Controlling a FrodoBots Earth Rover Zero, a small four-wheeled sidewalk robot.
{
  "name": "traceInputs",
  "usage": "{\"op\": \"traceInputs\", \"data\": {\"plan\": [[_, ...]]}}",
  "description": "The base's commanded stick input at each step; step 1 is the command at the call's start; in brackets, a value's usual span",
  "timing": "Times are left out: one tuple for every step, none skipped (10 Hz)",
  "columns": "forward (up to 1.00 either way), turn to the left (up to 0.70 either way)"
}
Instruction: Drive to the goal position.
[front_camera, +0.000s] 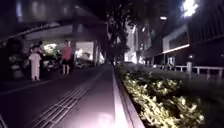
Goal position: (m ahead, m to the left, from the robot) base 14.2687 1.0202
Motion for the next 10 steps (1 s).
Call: {"op": "traceInputs", "data": {"plan": [[0.45, 0.00], [0.45, 0.00], [0.45, 0.00], [0.45, 0.00], [0.45, 0.00], [0.45, 0.00], [0.45, 0.00], [0.45, 0.00], [0.45, 0.00], [0.45, 0.00]]}}
